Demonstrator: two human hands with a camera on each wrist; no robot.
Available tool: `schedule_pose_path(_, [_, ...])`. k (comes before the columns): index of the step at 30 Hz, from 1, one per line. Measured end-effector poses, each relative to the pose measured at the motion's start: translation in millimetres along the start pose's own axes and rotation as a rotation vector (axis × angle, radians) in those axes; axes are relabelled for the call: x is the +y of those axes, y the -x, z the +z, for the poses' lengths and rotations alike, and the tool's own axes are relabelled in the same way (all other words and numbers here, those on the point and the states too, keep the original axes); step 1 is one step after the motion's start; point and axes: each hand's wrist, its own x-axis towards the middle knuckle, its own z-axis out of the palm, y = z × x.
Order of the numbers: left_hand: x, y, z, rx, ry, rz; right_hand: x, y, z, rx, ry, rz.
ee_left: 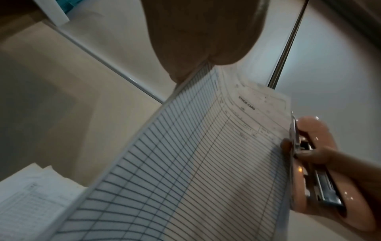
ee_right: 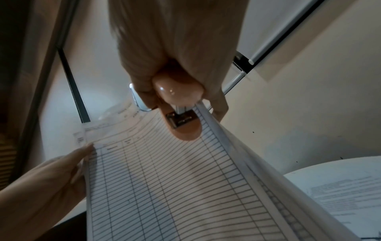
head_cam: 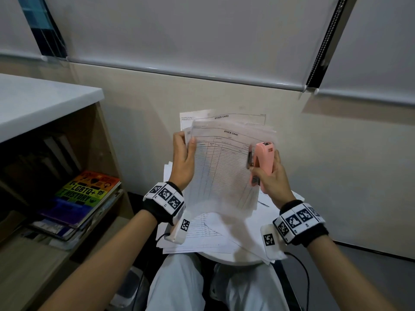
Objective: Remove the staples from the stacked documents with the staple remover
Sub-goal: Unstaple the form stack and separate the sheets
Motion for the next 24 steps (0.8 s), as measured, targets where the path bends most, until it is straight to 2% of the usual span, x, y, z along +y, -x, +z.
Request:
schedule_pose_path(2, [-3,6,0,-0.005,0.068,0.021,1,0,1,0.031,0.006,0.020])
schedule_pose_path(5, [-12,14,-6,0.011,0.108,-0.044,1,-1,2,0.081,0.005,0.038])
schedule_pose_path(9, [-14,15,-6,-0.017,0.019,-0.094,4,0,0,0.026,-0.018,0.069])
schedule_pose_path(15, [-24,9,-7,-0.022,0.051,-0.108,13,1,-3,0.025,0.001,0.184])
schedule_pose_path(20, [-23,7,0,-0.111,0.013,-0.143,17,-1,-4,-0.003,0.038,0.231])
schedule_pose_path(24, [-20,4,9,-0.031,0.033,-0.083,13,-3,4,0.028,-0.010,0.184])
